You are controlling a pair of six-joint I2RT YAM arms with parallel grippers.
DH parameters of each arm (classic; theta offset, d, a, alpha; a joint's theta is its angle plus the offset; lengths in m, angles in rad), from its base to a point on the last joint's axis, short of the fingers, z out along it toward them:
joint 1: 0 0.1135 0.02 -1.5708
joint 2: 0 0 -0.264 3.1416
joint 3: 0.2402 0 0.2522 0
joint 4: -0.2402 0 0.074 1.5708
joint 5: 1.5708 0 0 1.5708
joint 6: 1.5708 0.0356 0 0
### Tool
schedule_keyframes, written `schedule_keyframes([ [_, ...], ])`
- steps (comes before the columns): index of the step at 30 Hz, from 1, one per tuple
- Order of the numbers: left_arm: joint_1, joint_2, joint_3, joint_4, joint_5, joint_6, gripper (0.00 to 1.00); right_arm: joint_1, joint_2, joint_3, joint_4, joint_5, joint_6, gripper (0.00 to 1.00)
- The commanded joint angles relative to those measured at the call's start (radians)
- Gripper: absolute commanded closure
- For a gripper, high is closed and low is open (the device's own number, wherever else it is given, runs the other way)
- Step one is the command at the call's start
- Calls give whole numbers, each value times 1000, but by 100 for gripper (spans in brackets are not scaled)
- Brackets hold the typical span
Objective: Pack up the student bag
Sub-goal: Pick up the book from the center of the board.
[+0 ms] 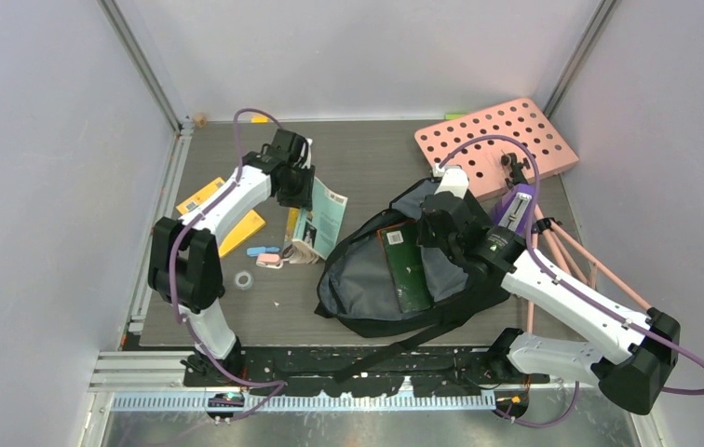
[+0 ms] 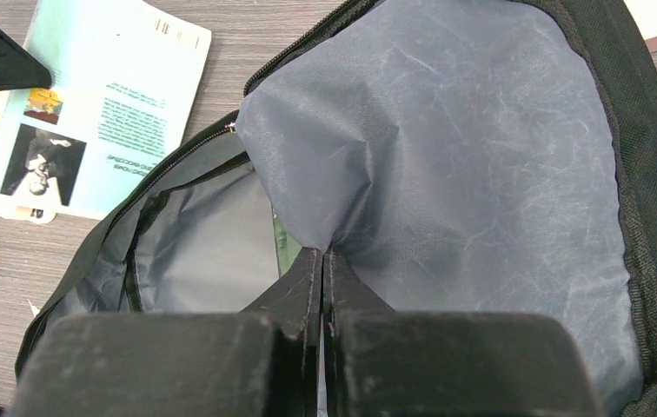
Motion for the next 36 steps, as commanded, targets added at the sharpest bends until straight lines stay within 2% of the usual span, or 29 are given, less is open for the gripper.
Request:
schedule_keyframes([
  [1,4,-35,-48,36,-4,-22,64,2,-54,22,96,0,34,100],
  [6,4,-28,-106,66,15,-51,51,2,-61,17,96,1,34,100],
  [14,4,-15,-175,131,69,-100,47,2,-75,9,93,9,33,100],
  [16,4,-21,-187,145,76,-111,52,2,-77,9,92,11,34,100],
  [21,4,-61,-208,170,80,-141,88,2,-76,7,96,12,33,100],
  [23,4,-105,-208,175,76,-152,98,2,-77,8,95,14,31,100],
  [31,4,-365,-197,182,125,-177,100,1,-79,24,95,32,13,100],
  [36,-16,-453,-131,146,420,-223,100,1,-59,40,95,48,-1,100],
])
